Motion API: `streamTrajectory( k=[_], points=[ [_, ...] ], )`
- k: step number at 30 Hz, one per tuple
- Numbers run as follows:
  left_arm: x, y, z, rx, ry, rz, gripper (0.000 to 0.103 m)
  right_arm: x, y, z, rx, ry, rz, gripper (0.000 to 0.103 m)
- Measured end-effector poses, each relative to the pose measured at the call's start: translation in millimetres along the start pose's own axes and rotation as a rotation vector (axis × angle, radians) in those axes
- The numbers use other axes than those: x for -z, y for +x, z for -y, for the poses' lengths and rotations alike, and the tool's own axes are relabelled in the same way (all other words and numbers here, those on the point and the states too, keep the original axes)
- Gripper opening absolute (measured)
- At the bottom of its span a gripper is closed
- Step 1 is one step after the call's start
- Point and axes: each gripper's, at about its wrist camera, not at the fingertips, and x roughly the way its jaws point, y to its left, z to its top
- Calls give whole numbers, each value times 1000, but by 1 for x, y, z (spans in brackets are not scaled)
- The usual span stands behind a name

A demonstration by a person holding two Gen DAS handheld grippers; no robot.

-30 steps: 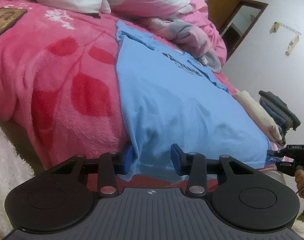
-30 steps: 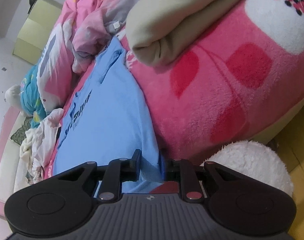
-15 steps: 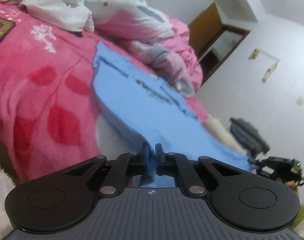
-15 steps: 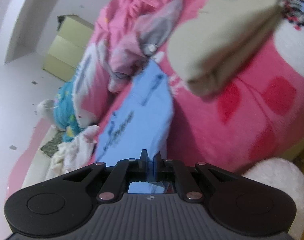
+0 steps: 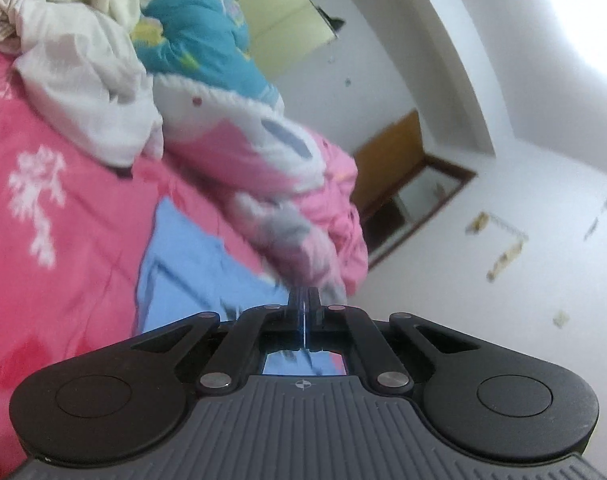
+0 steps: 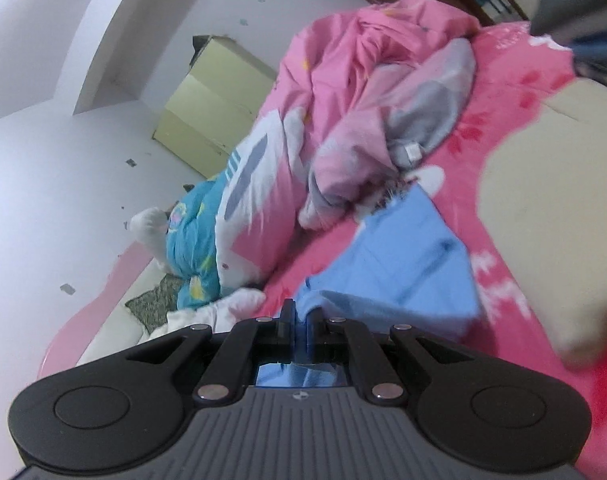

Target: Fold clothes

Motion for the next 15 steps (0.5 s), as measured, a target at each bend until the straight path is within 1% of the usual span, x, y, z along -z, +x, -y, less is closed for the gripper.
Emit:
streamTrajectory(
  k=[3, 5, 8, 9, 10, 12, 14, 15],
  points=[
    [-13, 15, -7, -7, -27, 2, 0, -18, 26, 2, -19, 17, 3, 5],
    [-21, 24, -12, -11, -45, 4, 0, -21, 35, 7, -23, 39, -1, 5],
    [-14, 17, -16, -26, -27, -50, 1, -17, 41, 17, -26, 71, -11, 5],
    [-9, 13, -18, -35, -21, -78, 9, -13, 39, 20, -22, 74, -13, 5],
    [-3, 8, -20, -52, -17, -110, 20, -8, 34, 25, -19, 85, -10, 5],
    [11, 0, -23, -98, -15, -180, 29, 1, 23, 33, -13, 112, -4, 5],
    [25, 0, -24, -129, -29, -248, 31, 11, 9, 40, -5, 141, 3, 5],
    [32, 0, -24, -143, -37, -281, 36, 16, 2, 42, -3, 148, 8, 5]
  ],
)
